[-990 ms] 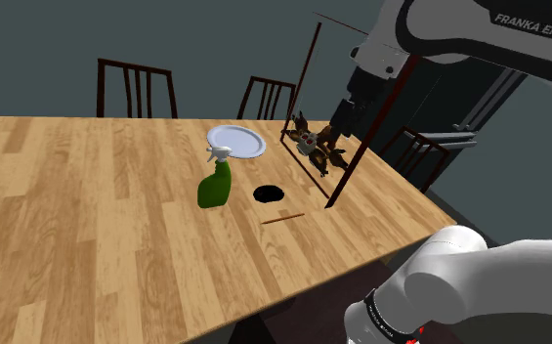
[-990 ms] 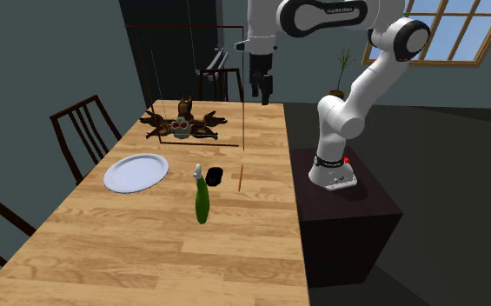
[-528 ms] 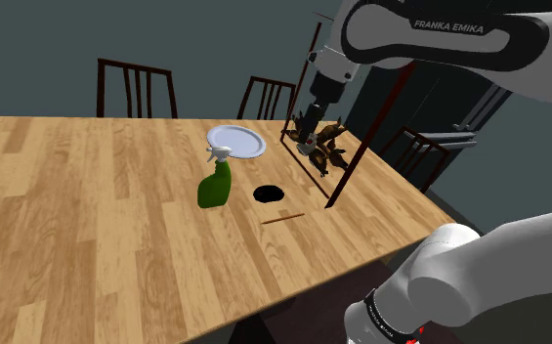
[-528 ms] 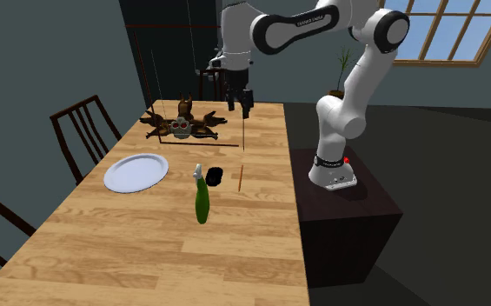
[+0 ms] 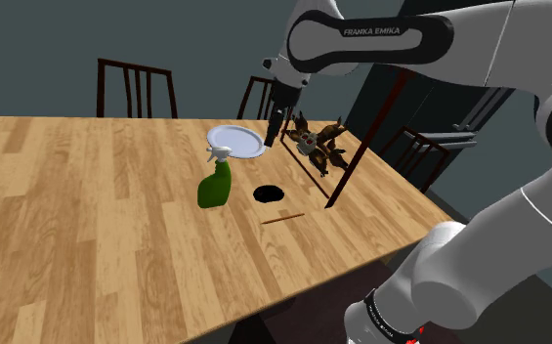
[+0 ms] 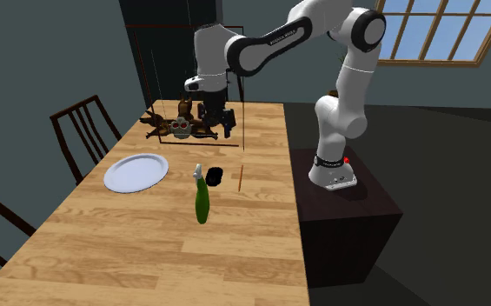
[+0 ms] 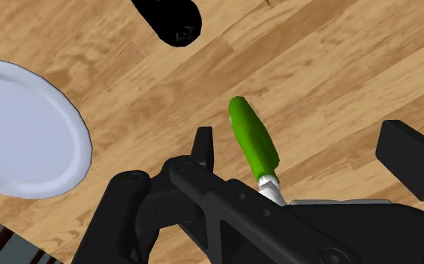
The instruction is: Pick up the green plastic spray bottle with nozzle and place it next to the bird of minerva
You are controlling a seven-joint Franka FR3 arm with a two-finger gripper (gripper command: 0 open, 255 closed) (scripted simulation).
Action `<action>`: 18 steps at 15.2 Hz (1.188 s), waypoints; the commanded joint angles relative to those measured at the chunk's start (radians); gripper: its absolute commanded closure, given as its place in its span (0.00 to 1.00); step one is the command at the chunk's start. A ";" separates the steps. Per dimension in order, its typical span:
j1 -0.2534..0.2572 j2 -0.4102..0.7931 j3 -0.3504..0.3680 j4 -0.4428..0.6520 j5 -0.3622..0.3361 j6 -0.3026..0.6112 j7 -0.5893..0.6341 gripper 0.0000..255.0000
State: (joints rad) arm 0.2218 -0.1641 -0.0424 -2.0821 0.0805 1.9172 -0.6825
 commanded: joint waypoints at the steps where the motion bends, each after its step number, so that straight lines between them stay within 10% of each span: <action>1: 0.015 0.066 0.005 0.042 0.006 0.024 -0.067 0.00; 8: 0.061 0.290 0.051 0.215 0.017 0.075 -0.262 0.00; 18: 0.065 0.324 0.055 0.153 0.021 0.170 -0.266 0.00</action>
State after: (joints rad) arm 0.2875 0.1584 0.0131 -1.9260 0.1011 2.0832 -0.9476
